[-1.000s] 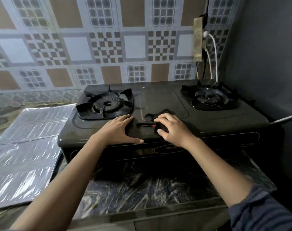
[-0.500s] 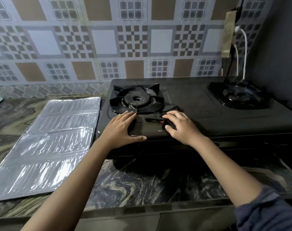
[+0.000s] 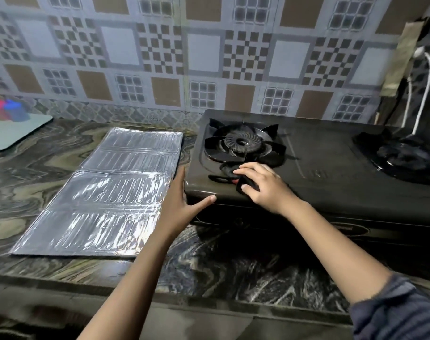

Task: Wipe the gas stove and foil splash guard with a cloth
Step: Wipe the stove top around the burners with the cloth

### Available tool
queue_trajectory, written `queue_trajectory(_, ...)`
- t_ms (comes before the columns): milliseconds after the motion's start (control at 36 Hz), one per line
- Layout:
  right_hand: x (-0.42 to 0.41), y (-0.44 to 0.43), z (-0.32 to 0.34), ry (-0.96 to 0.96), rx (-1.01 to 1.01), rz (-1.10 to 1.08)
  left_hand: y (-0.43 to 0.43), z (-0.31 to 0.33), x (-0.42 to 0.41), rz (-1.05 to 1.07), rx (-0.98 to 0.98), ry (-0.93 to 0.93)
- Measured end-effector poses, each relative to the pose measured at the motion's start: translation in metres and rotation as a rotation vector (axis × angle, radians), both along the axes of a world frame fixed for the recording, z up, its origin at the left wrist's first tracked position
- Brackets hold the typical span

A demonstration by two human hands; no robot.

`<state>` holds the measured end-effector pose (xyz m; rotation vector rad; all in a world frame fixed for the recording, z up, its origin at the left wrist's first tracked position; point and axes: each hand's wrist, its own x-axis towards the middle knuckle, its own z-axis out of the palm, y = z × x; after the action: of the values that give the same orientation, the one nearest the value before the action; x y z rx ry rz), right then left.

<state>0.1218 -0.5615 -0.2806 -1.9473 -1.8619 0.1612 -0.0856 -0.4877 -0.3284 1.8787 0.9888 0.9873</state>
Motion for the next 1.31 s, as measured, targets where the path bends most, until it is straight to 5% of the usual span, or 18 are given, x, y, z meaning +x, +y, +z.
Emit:
queue_trajectory(222,-0.003,0.015,0.000,-0.055,0.010,0.092,-0.017,-0.042,-0.005,-0.071,-0.234,-0.164)
queue_trajectory(556,-0.022,0.045,0.005,-0.056,-0.050,0.259,-0.026,-0.054,-0.001,0.027,-0.186,-0.194)
queue_trajectory(889,-0.059,0.079,0.008,-0.033,-0.148,0.196,-0.033,-0.058,-0.002,0.094,-0.151,-0.149)
queue_trajectory(1306,-0.093,0.054,-0.002,-0.058,0.034,0.106,-0.017,-0.070,-0.014,-0.044,-0.177,-0.154)
